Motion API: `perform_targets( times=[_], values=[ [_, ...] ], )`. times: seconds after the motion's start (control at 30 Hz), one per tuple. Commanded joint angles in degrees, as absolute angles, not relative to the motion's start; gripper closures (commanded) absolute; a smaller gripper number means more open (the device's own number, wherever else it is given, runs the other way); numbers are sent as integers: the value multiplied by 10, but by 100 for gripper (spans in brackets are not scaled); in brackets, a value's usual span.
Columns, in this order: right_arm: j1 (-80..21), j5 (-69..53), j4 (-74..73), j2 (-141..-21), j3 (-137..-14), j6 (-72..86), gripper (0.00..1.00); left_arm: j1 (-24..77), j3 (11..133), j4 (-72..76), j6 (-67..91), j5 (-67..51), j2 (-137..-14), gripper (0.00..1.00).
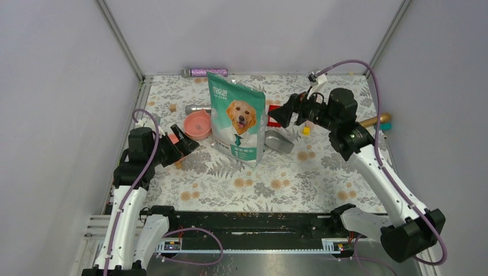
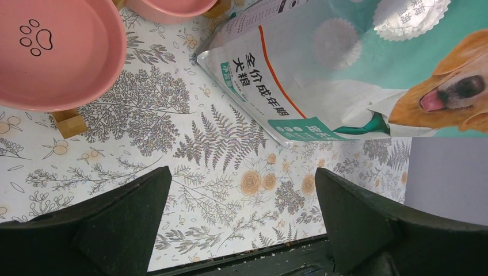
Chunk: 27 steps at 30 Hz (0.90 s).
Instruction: Serve the pet food
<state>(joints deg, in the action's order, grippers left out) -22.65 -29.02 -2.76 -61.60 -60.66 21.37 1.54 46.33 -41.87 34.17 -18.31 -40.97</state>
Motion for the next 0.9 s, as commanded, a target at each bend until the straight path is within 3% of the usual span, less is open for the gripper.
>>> perform_targets(
  times=[0.0, 0.17, 0.43, 0.7, 0.8, 0.87],
  values=[
    [-230, -215, -20, -664, -653, 24, 6, 12, 458, -390, 346, -201, -409, 1],
    [-230, -315, -42, -710, -672, -105, 6, 11, 451, -388, 347, -214, -415, 1],
    [-230, -407, 50, -797, -708, -46, 10, 6, 450, -381, 350, -220, -431, 1],
    [-232, -533, 47, -902, -807, 4, 17, 1, 453, -390, 349, -207, -441, 1],
    [-239, -561, 69, -925, -815, 30, 25, 1, 453, -391, 349, -206, -439, 1],
    [-248, -569, 104, -931, -806, 50, 37, 0, 453, -390, 349, -202, -438, 1]
  ],
)
